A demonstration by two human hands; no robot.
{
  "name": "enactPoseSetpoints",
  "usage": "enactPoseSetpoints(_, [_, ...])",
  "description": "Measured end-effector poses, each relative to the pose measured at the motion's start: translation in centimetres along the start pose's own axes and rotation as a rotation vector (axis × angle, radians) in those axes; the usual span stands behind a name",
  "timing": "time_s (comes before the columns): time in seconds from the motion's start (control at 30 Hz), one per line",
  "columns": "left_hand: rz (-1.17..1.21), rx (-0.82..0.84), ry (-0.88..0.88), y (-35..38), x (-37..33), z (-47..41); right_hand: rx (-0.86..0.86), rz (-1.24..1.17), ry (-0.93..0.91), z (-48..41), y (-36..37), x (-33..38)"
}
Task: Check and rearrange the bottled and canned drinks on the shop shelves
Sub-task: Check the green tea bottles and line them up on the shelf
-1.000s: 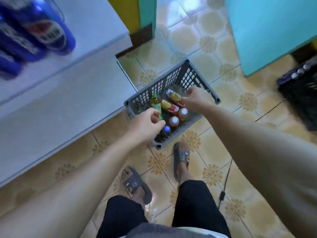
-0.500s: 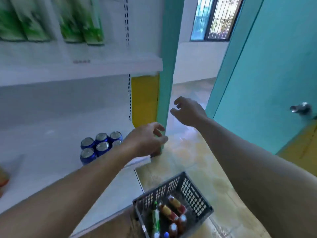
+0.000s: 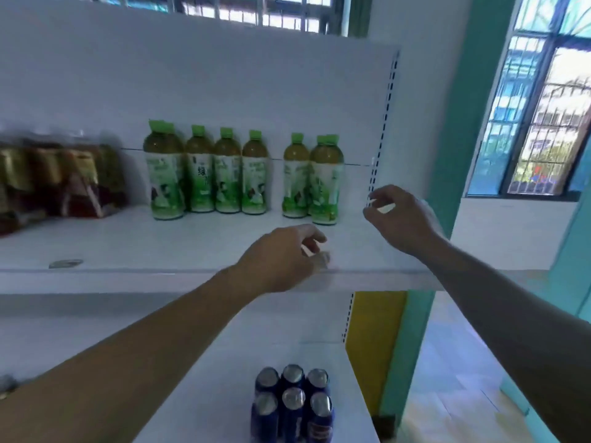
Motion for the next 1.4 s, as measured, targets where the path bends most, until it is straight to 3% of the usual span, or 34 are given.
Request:
enactPoseSetpoints(0.23, [0.129,-0.044,-0.114,-6.0,8.6,-8.9,0.009,-0.104,0.156,-8.2,7.9,-0.2])
enactPoseSetpoints(0.47, [-0.031,-0.003,-0.049,-7.5,10.9,-15.0,-0.123,-0.305,0.376,-13.1,13.7,-4.0])
enactPoseSetpoints(0.6, [-0.055,0.033,-0.002,-7.7,11.3,-16.5,-0.158,-0.258,0.395,-13.9,14.6,-5.2])
enactPoseSetpoints(0.77, [-0.013,0.068,0.043,-9.0,12.6,-16.6,-0.114,-0.102,0.259,-14.4,12.0,-2.4])
enactPoseSetpoints(0.87, [0.043,0.097,0.052,-10.2,13.4,-16.7,-0.089,-0.301,0.105,-15.6,12.8,1.8])
enactPoseSetpoints(1.0, [0.309,0.104,0.015,-12.0,14.5,-16.8,0.098,-0.617,-0.029,-16.8,17.5,9.1])
enactPoseSetpoints(1.2, [0.593,0.014,-0.091,-14.2,19.4,-17.0,0.229,-0.650,-0.123,-17.5,24.5,14.3])
enactPoseSetpoints(1.4, [0.584,0.057,-0.052,-12.0,19.8,-16.6,0.265,-0.594,-0.210,-15.5,25.8,13.9])
Point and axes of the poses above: each hand's wrist, its own z-axis away from the middle knuckle, its own y-axis out of the palm, x = y × z, the point moved 9 cm from there along -z, towards the middle knuckle, and after that the axes turned 15 degrees about -y, right-handed, at the moved point
